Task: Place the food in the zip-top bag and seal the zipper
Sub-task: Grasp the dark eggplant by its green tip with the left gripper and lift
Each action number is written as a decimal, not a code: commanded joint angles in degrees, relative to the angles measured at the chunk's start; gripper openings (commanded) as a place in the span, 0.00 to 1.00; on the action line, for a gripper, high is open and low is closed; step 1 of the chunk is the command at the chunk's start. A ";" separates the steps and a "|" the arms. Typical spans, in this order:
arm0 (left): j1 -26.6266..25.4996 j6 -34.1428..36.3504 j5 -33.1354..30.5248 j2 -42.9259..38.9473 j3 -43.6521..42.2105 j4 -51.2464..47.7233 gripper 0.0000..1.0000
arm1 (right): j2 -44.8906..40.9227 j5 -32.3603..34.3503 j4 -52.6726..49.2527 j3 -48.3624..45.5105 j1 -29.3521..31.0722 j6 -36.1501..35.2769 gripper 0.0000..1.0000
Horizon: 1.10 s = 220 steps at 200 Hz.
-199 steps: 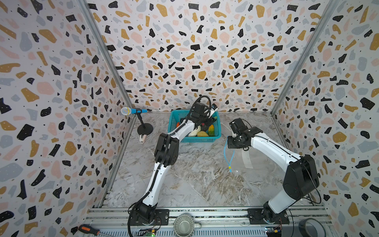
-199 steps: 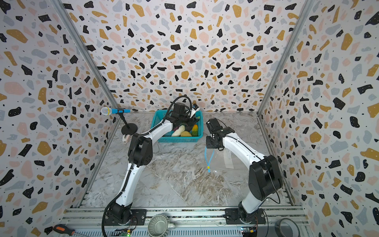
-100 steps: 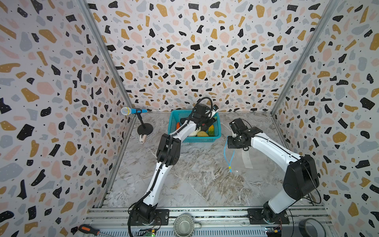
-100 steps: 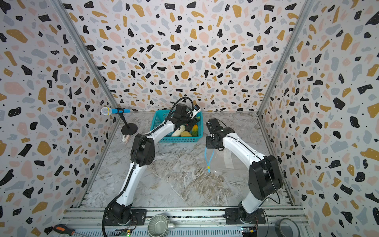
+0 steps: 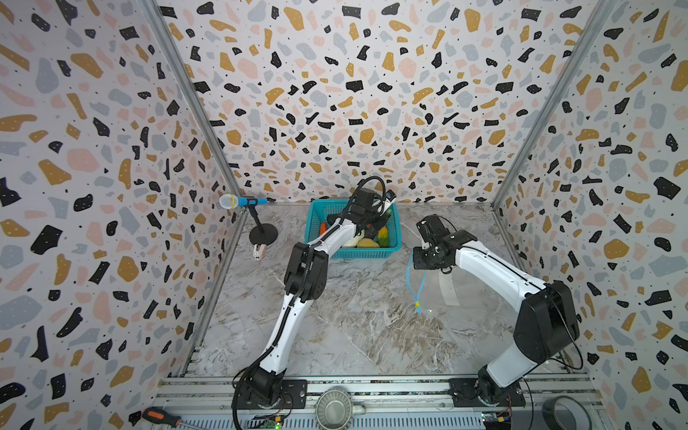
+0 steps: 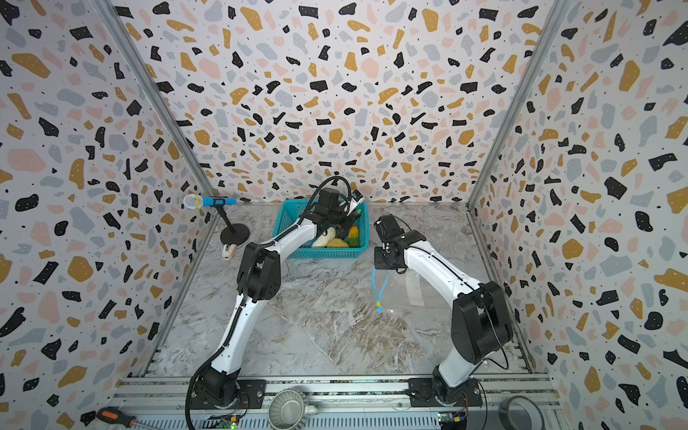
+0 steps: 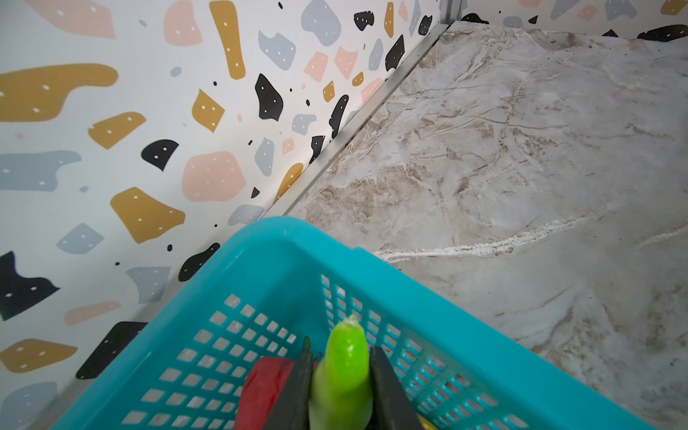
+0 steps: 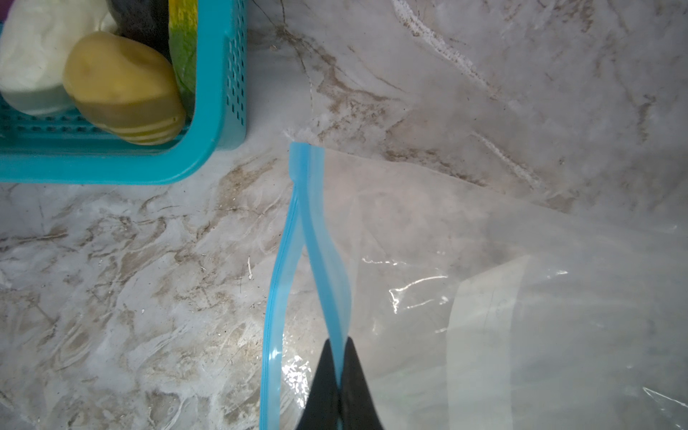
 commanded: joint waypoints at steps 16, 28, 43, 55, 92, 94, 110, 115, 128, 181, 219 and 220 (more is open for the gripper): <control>-0.26 0.02 -1.48 -2.02 -0.72 1.70 0.22 | -1.72 0.33 -0.60 -0.16 -0.08 0.61 0.00; -0.26 -1.17 -2.38 -2.58 -0.71 2.18 0.19 | -1.74 0.33 -0.58 -0.04 -0.11 0.71 0.00; -0.20 -2.82 -3.79 -3.68 -1.15 3.33 0.16 | -1.66 0.33 -0.71 0.26 -0.05 0.75 0.00; -0.21 -4.95 -4.36 -5.07 -2.50 5.40 0.15 | -1.55 0.33 -0.82 0.53 -0.04 0.84 0.00; -0.02 -11.01 -6.18 -9.86 -6.94 11.36 0.11 | -1.55 0.33 -0.69 1.14 -0.04 1.42 0.00; 0.01 -11.31 -6.26 -10.19 -7.20 11.66 0.11 | -1.54 0.33 -0.72 1.15 -0.04 1.44 0.00; 0.02 -13.47 -6.77 -12.25 -9.27 14.24 0.10 | -1.72 0.33 -0.42 1.33 -0.04 1.77 0.00; 0.14 -14.18 -7.10 -12.84 -9.77 15.03 0.10 | -1.74 0.33 -0.36 1.33 -0.06 1.93 0.00; 0.25 -15.78 -7.41 -14.32 -11.15 16.50 0.10 | -1.89 0.15 -0.18 1.39 -0.06 2.06 0.00; 0.47 -24.39 -6.16 -20.20 -16.78 22.33 0.08 | -3.38 1.46 3.14 -1.34 -0.37 4.00 0.00; 0.32 -31.47 -5.17 -25.61 -24.93 32.87 0.07 | -4.84 0.90 7.24 -4.37 -0.31 6.64 0.00; 0.34 -31.59 -5.16 -25.73 -25.13 33.01 0.07 | -4.86 0.96 7.33 -4.42 -0.31 6.72 0.00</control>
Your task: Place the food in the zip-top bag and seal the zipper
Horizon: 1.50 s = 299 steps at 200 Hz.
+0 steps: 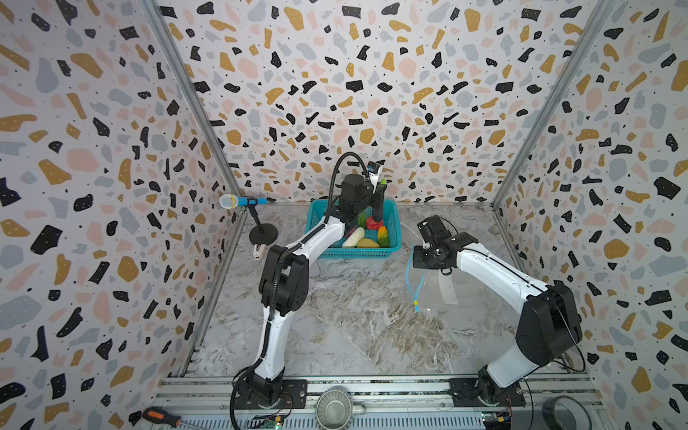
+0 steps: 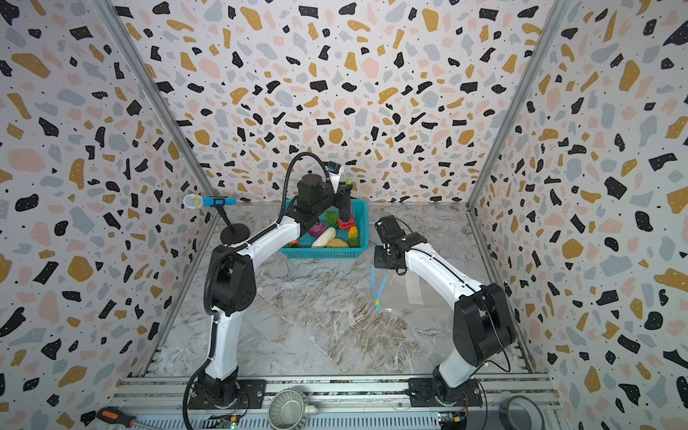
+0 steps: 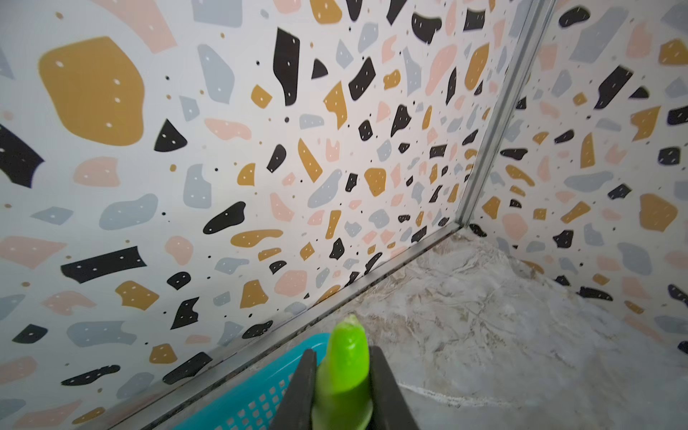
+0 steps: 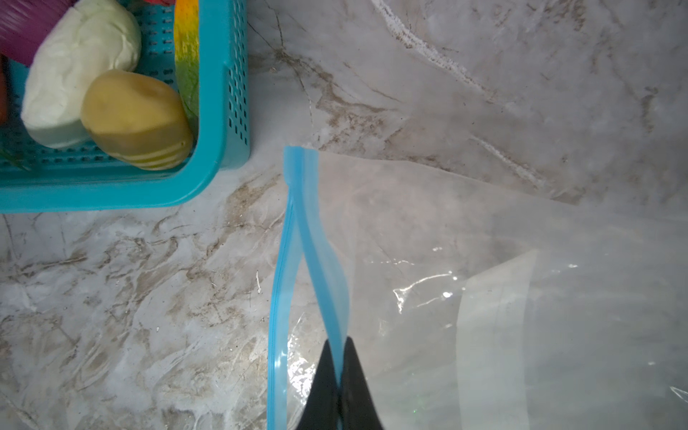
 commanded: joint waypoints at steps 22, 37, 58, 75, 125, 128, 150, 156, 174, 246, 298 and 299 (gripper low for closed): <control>0.13 -11.63 1.52 -5.80 -8.10 16.04 0.05 | -4.97 1.97 5.72 -3.25 -0.33 4.38 0.00; -0.02 -13.87 1.60 -6.88 -10.33 18.25 0.04 | -6.00 1.80 7.44 -4.41 -0.61 5.31 0.00; -0.16 -16.82 1.52 -8.28 -13.24 21.33 0.03 | -7.51 1.65 9.26 -6.07 -1.16 6.41 0.00; -0.32 -19.30 1.01 -9.34 -15.76 24.24 0.03 | -8.29 0.91 10.14 -6.76 -1.72 6.69 0.00; -1.12 -26.18 0.21 -12.20 -22.97 31.93 0.00 | -8.14 -1.91 12.63 -7.69 -2.44 7.05 0.00; -1.20 -26.64 0.20 -12.40 -23.57 32.93 0.00 | -8.17 -2.10 12.94 -7.87 -2.47 7.04 0.00; -2.20 -27.93 0.11 -13.39 -25.31 35.03 0.00 | -7.84 -4.57 14.60 -8.71 -2.84 7.40 0.00; -2.45 -27.91 0.04 -13.57 -25.58 35.28 0.00 | -7.74 -4.79 14.56 -8.58 -2.83 7.48 0.00; -2.86 -28.49 -0.04 -14.18 -27.24 36.89 0.00 | -7.57 -5.46 14.63 -8.33 -2.87 7.58 0.00; -2.95 -33.84 0.54 -16.80 -35.90 44.66 0.00 | -7.18 -9.73 15.18 -6.24 -3.92 8.41 0.00; -3.13 -36.05 2.03 -19.39 -41.87 49.84 0.00 | -7.20 -13.25 15.83 -5.13 -4.59 10.28 0.00; -3.17 -36.04 2.08 -19.45 -41.97 49.88 0.00 | -7.21 -13.32 15.90 -5.09 -4.59 10.29 0.00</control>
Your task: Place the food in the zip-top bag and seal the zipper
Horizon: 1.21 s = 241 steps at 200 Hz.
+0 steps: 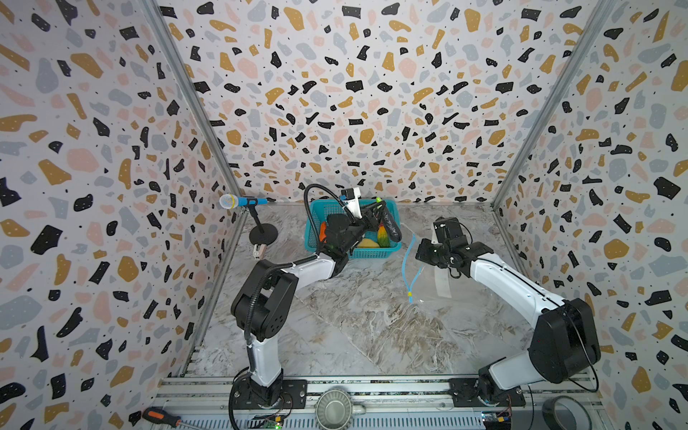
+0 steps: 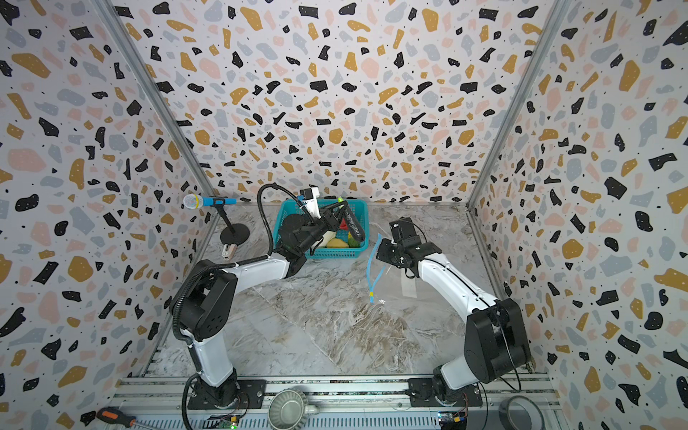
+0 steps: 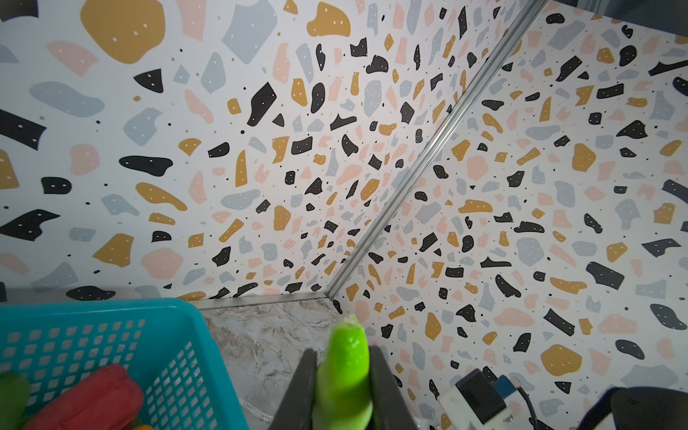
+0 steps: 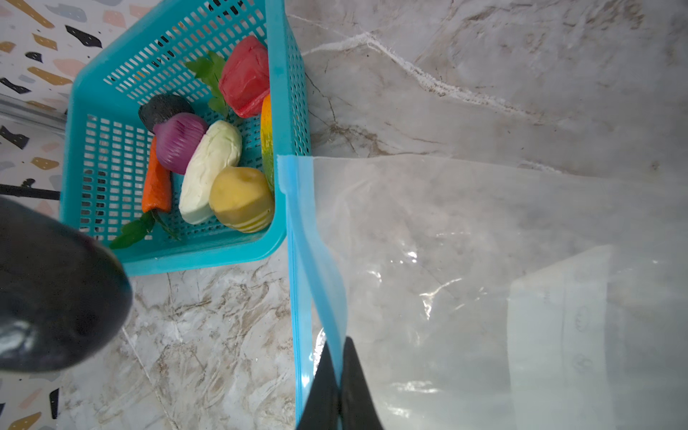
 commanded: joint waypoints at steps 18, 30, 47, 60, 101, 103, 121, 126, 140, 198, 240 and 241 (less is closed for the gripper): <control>-0.62 -1.26 1.36 -3.25 -3.46 8.12 0.00 | -0.62 -3.54 1.51 2.25 -0.13 2.21 0.00; -0.81 -1.21 1.64 -3.34 -4.09 7.72 0.00 | -0.40 -4.88 1.71 2.42 -0.13 2.69 0.00; -1.19 -1.21 2.00 -3.37 -5.12 8.20 0.00 | -0.22 -5.21 1.60 2.64 -0.13 2.74 0.00; -1.53 -1.27 2.07 -3.16 -5.77 8.46 0.00 | -0.22 -5.19 1.66 2.71 -0.19 2.67 0.00; -2.69 -0.84 2.58 -2.22 -6.30 8.60 0.00 | 0.48 -6.56 1.60 3.52 -0.24 2.46 0.00; -2.75 -0.81 2.54 -2.13 -6.29 8.50 0.00 | 0.46 -6.61 1.72 3.52 -0.22 2.48 0.00; -3.06 -0.31 2.54 -2.11 -6.20 7.82 0.00 | 0.30 -6.79 1.82 3.48 -0.23 2.46 0.00; -3.13 -0.02 2.44 -2.11 -6.29 7.65 0.00 | 0.29 -6.72 1.88 3.52 -0.24 2.44 0.00; -3.48 0.84 2.45 -2.10 -6.19 6.84 0.00 | 0.13 -6.88 1.85 3.52 -0.21 2.39 0.00; -3.71 2.92 2.53 -2.02 -5.84 4.35 0.00 | -0.22 -7.34 1.62 4.11 -0.39 1.89 0.00; -3.86 3.20 2.37 -1.58 -5.74 4.02 0.00 | -0.06 -8.14 1.33 4.47 -0.39 1.96 0.00; -3.85 3.20 2.32 -1.58 -5.77 4.00 0.00 | -0.10 -8.09 1.34 4.48 -0.39 1.96 0.00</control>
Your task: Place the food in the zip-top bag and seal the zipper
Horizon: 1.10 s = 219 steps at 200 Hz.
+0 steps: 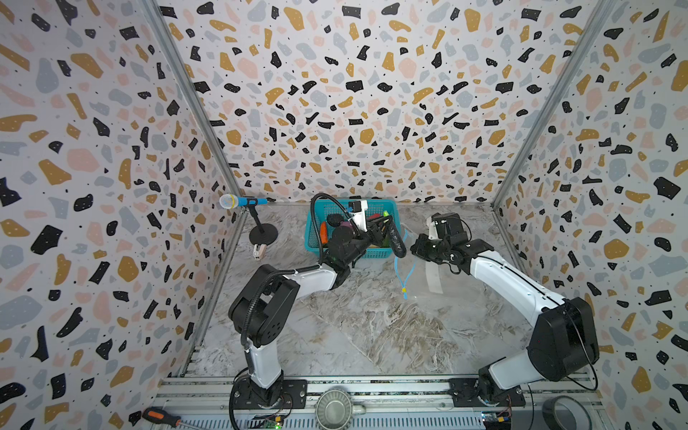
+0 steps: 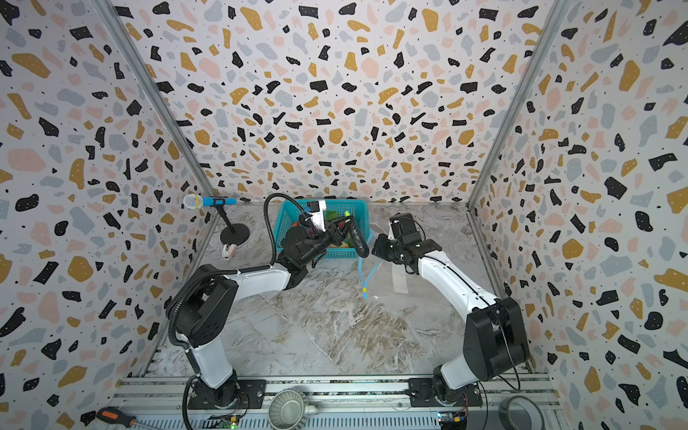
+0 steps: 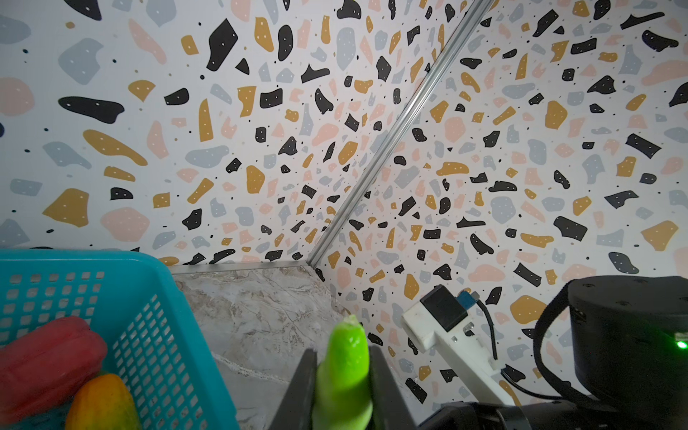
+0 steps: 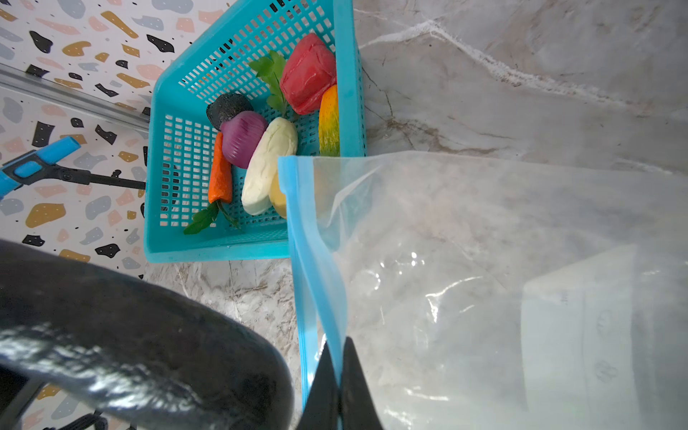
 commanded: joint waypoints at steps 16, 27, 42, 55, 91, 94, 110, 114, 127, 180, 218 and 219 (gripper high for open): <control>-0.51 1.72 0.59 0.43 0.63 2.08 0.00 | -0.90 -0.58 -0.56 2.76 -0.24 -0.26 0.00; -0.55 1.74 0.45 0.51 0.61 1.98 0.00 | -1.02 -0.62 -0.55 2.76 -0.25 -0.19 0.00; -0.62 1.79 0.50 0.60 0.74 1.76 0.00 | -1.06 -0.70 -0.49 2.84 -0.25 -0.16 0.00; -0.55 1.81 0.50 0.56 0.61 1.75 0.00 | -0.90 -0.72 -0.60 2.93 -0.24 -0.16 0.00; -0.81 1.66 0.24 0.44 0.00 2.23 0.00 | -0.90 -1.37 -0.55 3.00 -0.24 0.10 0.00; -0.89 1.68 0.15 0.36 -0.09 2.26 0.00 | -0.90 -1.40 -0.65 3.00 -0.27 0.12 0.00; -1.24 1.99 -0.35 0.08 -0.88 2.62 0.00 | -1.35 -1.38 -0.78 3.05 -0.29 0.19 0.00; -1.38 2.11 -0.53 0.08 -0.94 2.78 0.00 | -1.49 -1.37 -0.81 3.05 -0.24 0.19 0.00; -1.92 2.37 -0.64 0.16 -1.13 2.74 0.00 | -1.87 -1.18 -0.86 3.07 -0.25 0.28 0.00; -3.01 3.38 -1.48 0.08 -2.45 2.50 0.00 | -2.20 -1.19 -1.61 3.58 -0.42 0.10 0.00; -3.36 3.96 -1.79 0.45 -3.06 2.46 0.00 | -2.81 -0.83 -1.72 3.61 -0.50 0.01 0.00; -3.40 3.99 -1.79 0.49 -3.09 2.46 0.00 | -2.78 -0.84 -1.72 3.61 -0.50 0.01 0.00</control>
